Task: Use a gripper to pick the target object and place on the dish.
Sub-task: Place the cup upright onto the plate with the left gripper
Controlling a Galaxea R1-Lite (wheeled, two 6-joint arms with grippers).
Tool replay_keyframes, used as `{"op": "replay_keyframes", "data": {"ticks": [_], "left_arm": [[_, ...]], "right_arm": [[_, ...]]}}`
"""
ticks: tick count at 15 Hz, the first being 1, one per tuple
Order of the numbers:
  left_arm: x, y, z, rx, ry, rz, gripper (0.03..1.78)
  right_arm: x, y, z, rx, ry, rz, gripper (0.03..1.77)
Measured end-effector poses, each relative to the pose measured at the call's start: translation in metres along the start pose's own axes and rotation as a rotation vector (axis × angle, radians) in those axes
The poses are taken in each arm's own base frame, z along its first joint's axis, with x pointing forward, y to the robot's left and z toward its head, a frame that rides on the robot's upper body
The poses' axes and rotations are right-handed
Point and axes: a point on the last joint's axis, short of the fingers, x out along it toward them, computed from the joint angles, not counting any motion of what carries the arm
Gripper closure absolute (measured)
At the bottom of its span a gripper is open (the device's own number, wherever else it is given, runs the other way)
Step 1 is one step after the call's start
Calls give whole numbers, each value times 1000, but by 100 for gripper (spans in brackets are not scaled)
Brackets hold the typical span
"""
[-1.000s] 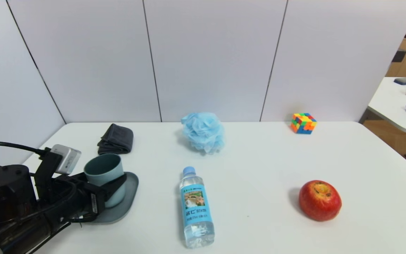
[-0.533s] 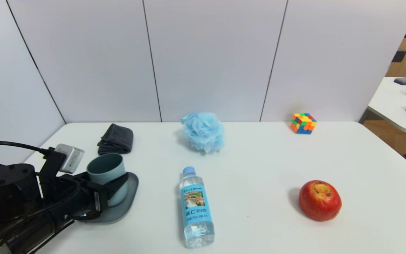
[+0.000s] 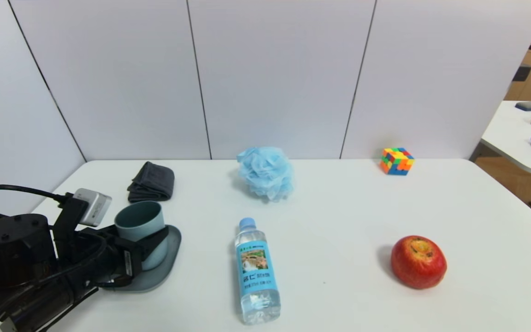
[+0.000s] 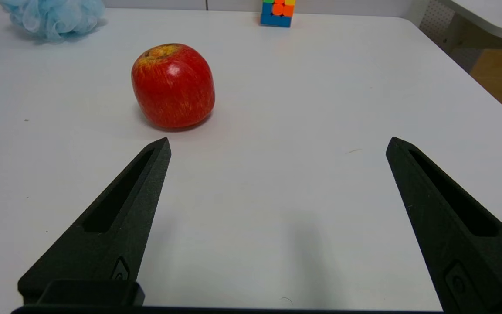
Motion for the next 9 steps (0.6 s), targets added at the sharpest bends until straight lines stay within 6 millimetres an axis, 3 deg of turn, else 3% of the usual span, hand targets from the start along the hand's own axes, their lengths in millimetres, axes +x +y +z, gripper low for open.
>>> {"op": "replay_keyframes", "data": {"ticks": [3, 9], "left_arm": [[-1, 0, 0, 0, -2, 0, 67], [-4, -1, 1, 1, -13, 0, 36]], "right_arm": [[0, 0, 0, 0, 0, 0, 9], [0, 0, 0, 0, 0, 0, 9]]}}
